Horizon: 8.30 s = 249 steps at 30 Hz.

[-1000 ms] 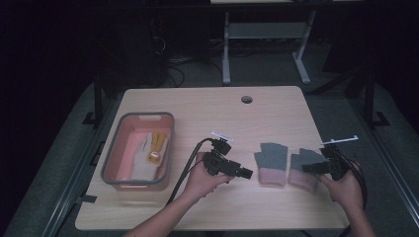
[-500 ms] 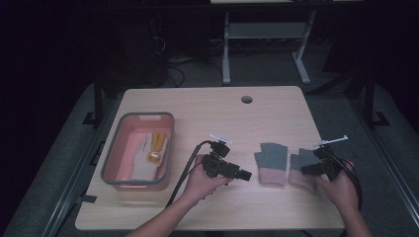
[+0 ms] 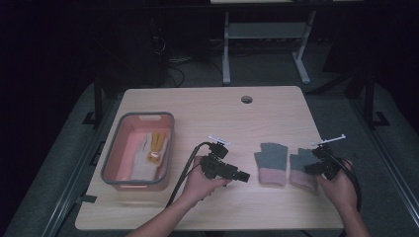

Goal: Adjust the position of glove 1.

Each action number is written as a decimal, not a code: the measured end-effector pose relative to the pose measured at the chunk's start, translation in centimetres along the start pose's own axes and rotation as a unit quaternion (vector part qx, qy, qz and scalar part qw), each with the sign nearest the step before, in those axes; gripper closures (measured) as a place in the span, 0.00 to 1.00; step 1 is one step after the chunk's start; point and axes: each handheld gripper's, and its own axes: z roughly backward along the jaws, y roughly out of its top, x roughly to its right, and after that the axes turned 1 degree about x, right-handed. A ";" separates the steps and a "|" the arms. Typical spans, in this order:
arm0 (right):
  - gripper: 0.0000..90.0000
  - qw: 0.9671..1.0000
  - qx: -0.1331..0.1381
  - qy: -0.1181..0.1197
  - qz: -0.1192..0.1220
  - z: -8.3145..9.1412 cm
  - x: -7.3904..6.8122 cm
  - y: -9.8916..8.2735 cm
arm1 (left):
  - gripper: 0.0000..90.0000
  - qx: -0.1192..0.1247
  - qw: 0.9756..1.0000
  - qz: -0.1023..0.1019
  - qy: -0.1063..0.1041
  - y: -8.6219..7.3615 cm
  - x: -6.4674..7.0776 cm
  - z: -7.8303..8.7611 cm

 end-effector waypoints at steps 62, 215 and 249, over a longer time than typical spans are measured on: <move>0.93 0.993 -0.007 0.083 0.079 -0.6 -7.9 5.1 | 0.37 -0.006 1.000 0.008 -0.002 -0.4 -0.6 -0.1; 0.87 0.939 0.082 0.320 -0.093 -0.4 -7.9 3.4 | 0.72 0.033 0.996 0.082 -0.019 0.5 -2.8 -0.8; 0.87 0.940 0.079 0.329 -0.053 1.2 -11.8 7.0 | 0.72 0.057 0.995 0.078 -0.012 0.4 -3.6 4.0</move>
